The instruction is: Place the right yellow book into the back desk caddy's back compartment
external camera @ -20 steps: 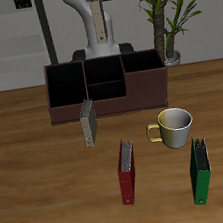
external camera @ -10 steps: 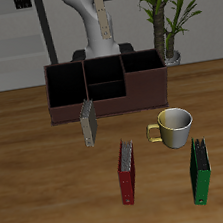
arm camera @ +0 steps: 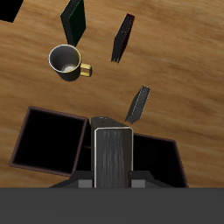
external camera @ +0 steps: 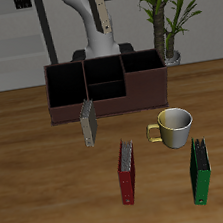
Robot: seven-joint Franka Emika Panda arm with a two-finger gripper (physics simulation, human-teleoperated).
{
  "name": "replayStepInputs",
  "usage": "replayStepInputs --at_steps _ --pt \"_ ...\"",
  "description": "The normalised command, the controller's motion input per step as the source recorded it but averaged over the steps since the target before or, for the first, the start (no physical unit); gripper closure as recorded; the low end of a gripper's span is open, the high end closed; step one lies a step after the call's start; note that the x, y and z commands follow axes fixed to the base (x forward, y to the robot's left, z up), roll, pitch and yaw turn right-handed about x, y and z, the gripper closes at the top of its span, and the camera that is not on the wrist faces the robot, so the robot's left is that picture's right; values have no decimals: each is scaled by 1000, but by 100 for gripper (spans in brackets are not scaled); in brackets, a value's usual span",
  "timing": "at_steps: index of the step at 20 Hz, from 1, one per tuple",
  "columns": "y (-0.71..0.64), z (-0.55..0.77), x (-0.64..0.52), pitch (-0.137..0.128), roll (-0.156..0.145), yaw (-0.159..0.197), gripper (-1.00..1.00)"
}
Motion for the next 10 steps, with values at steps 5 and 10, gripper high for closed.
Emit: replayStepInputs --at_steps 5,10 --pt "-126 101 -7 -35 -12 208 100" --pt "14 -82 -47 3 -1 100 100"
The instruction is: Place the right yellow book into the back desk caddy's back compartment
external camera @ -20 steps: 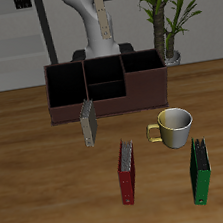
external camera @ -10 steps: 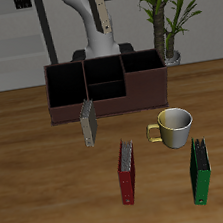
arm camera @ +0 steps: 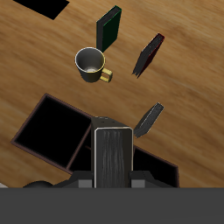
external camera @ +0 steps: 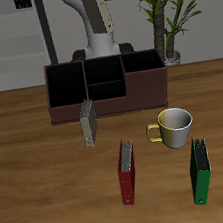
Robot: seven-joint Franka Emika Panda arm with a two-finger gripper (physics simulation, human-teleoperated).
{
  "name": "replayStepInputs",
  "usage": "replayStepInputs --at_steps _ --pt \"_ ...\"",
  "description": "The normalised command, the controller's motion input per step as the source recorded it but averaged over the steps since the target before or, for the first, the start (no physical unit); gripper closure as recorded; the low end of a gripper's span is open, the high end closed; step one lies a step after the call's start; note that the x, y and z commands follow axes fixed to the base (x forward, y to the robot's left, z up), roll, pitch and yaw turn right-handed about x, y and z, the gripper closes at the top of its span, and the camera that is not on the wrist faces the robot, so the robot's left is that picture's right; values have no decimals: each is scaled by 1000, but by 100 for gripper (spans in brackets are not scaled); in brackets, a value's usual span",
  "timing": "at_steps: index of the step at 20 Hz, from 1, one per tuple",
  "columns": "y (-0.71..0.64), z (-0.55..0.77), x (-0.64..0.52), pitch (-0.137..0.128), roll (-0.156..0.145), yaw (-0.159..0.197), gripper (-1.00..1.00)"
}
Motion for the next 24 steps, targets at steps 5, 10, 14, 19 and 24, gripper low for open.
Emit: replayStepInputs --at_steps 5,10,14,19,24 --pt "1 -137 -125 6 -6 122 100" --pt "22 -87 -119 -2 -4 119 100" --pt "17 -37 -119 1 3 135 100" --pt "55 35 -101 -16 16 157 100" --pt "-26 -76 -50 18 0 151 100"
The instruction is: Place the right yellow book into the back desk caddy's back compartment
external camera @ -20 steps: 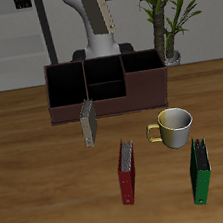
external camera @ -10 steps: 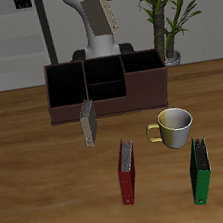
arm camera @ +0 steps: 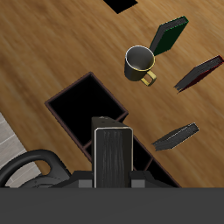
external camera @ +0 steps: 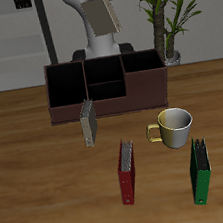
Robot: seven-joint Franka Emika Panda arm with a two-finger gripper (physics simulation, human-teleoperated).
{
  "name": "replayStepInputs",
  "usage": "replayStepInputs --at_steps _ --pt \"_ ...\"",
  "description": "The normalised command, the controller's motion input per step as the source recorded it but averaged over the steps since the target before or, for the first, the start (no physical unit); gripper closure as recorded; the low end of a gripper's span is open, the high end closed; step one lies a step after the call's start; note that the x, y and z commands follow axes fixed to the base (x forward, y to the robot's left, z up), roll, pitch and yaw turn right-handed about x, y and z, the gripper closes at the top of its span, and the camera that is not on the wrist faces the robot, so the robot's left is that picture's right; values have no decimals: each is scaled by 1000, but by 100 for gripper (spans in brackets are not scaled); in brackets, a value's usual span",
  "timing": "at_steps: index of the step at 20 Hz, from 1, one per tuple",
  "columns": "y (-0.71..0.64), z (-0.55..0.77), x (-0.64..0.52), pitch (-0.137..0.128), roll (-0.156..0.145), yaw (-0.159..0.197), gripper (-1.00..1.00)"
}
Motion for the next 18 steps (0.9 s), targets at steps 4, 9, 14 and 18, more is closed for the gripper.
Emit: replayStepInputs --at_steps 4,9,14,18 --pt "-97 -42 -49 22 -21 122 100" --pt "-112 -59 -70 15 -18 127 100" --pt "-119 -6 -26 5 -20 110 100" --pt "-176 43 -17 -8 -35 114 100"
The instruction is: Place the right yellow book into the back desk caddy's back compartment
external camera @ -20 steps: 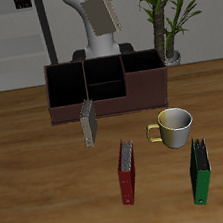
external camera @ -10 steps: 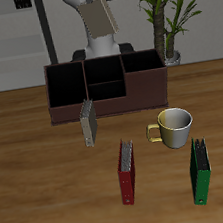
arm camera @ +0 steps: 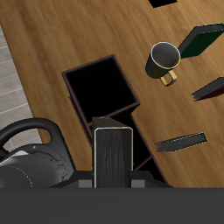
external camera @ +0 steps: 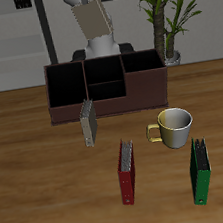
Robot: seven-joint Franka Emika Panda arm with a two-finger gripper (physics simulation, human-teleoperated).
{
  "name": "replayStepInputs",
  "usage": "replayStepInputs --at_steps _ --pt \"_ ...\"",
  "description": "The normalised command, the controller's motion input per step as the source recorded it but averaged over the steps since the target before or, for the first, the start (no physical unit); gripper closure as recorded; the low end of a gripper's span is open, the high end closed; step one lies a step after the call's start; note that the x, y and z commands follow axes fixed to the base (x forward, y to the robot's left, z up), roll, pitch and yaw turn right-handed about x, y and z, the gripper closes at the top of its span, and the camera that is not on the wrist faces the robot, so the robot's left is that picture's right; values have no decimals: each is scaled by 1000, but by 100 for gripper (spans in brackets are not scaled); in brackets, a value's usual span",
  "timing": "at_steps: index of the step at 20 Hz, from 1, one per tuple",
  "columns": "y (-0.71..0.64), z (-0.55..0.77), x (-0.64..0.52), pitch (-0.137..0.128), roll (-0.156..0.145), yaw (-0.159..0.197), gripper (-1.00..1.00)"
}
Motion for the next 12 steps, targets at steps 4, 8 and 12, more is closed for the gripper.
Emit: replayStepInputs --at_steps 4,8,12 --pt "-239 65 39 -8 -46 203 100" --pt "-110 17 43 -9 -20 106 100" --pt "-57 15 78 -31 -2 128 100"
